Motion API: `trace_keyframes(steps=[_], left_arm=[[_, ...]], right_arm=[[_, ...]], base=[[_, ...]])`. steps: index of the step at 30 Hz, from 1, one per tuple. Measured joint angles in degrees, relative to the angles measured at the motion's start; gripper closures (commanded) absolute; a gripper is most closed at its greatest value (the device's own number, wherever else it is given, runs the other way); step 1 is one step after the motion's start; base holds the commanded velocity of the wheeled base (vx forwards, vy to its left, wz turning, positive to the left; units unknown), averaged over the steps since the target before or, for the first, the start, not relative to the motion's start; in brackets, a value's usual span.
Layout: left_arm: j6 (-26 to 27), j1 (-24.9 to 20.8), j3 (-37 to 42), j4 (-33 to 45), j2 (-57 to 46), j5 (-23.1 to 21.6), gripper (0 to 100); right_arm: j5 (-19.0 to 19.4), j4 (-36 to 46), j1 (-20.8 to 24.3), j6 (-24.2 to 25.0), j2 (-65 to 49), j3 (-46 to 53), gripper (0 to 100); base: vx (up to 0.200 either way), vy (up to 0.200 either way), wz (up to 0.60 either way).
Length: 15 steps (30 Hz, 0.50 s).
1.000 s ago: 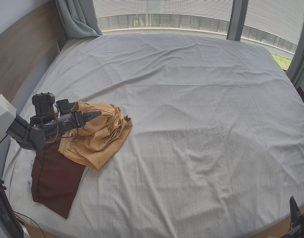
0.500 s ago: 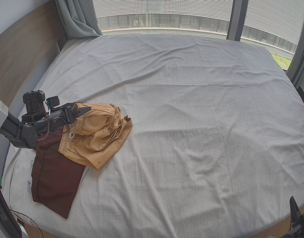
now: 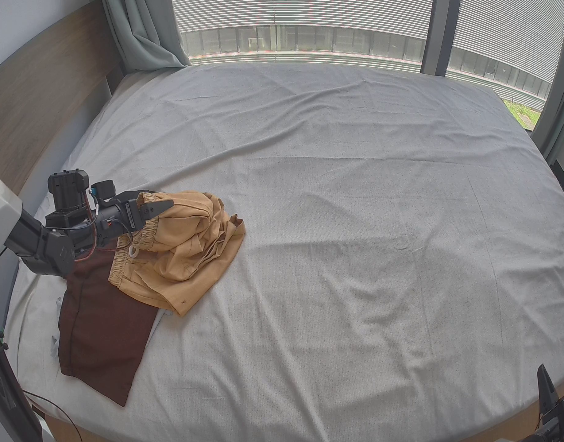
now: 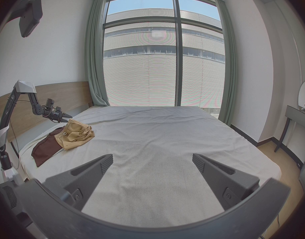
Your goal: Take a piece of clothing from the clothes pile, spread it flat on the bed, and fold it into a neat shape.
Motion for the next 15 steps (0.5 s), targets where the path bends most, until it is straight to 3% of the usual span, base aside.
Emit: trace_keyframes(steps=[15], left_arm=[[-0.16,-1.55,-0.3,-4.79,4.0,0.13,0]], right_arm=[[-0.02,0.0,0.0,0.02,0.0,0.0,0]], base=[[0.0,0.0,0.0]])
